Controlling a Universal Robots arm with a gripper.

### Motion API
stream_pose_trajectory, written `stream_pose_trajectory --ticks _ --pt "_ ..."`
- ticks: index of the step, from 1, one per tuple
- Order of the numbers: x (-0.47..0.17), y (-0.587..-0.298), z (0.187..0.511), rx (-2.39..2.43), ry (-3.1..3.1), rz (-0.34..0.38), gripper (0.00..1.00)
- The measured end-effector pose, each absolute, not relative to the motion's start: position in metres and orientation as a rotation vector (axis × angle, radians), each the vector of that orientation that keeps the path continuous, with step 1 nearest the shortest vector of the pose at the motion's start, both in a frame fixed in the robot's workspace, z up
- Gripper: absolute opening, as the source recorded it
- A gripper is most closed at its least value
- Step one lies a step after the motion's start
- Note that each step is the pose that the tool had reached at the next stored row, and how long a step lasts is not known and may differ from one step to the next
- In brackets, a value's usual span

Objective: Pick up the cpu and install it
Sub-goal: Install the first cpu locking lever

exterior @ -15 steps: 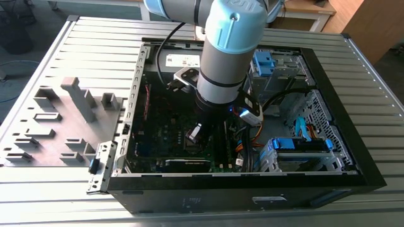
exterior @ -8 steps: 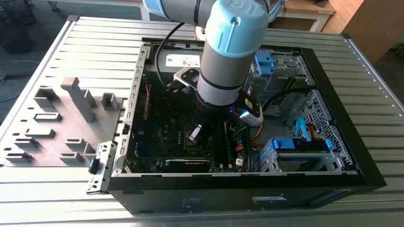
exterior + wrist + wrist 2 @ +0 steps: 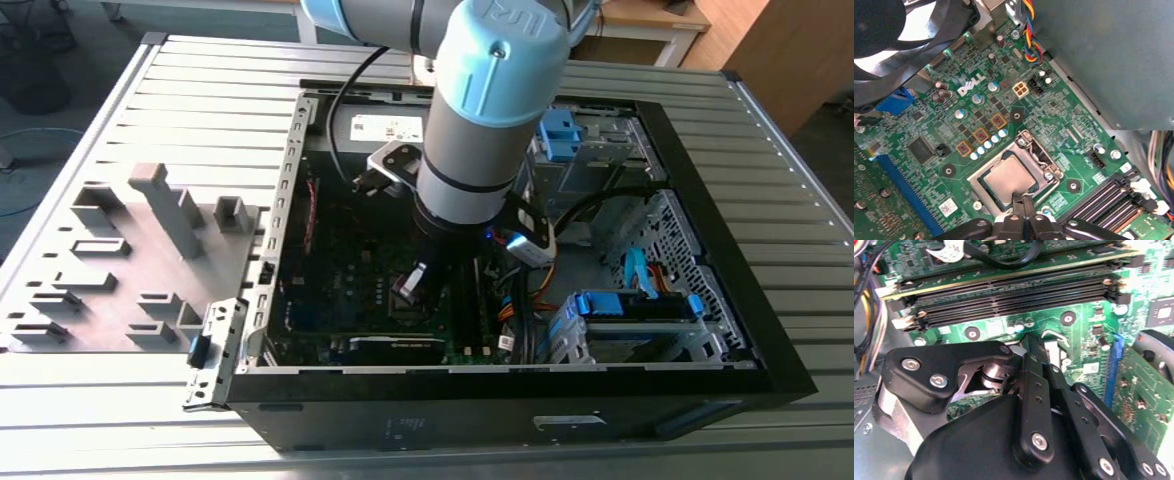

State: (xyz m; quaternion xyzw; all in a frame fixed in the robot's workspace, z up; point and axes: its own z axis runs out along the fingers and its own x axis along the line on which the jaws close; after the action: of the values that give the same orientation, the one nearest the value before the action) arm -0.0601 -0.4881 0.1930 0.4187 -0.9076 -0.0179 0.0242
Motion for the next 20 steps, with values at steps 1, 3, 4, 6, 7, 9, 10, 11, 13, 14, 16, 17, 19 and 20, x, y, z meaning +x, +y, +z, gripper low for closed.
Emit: stream_pose_trajectory --ticks 1,3,4,6,7,9,10,11,13,14,16,17,19,20 --pt "-0.060 -0.488 0.193 1.297 -2.811 -0.067 0.11" --pt "-0.060 -0.489 0.193 1.300 -2.815 -0.083 0.11" --pt "-0.060 -0.490 0.193 1.299 -2.815 -0.084 0.11" --pt "-0.060 -0.491 0.193 1.300 -2.815 -0.083 0.11" --pt "-0.060 -0.493 0.193 1.300 -2.815 -0.084 0.11" --pt "-0.060 -0.495 0.193 1.300 -2.815 -0.084 0.11" --pt "-0.060 -0.496 0.193 1.299 -2.815 -0.083 0.11" --pt "-0.060 -0.497 0.193 1.299 -2.815 -0.083 0.11" --pt "-0.060 -0.499 0.193 1.299 -2.815 -0.083 0.11" --pt "-0.060 -0.499 0.193 1.299 -2.815 -0.083 0.11" --pt "-0.060 -0.499 0.193 1.300 -2.815 -0.084 0.11" --pt "-0.060 -0.500 0.193 1.301 -2.815 -0.085 0.11" --pt "-0.059 -0.500 0.193 1.303 -2.814 -0.087 0.11" --pt "-0.059 -0.500 0.193 1.303 -2.814 -0.087 0.11"
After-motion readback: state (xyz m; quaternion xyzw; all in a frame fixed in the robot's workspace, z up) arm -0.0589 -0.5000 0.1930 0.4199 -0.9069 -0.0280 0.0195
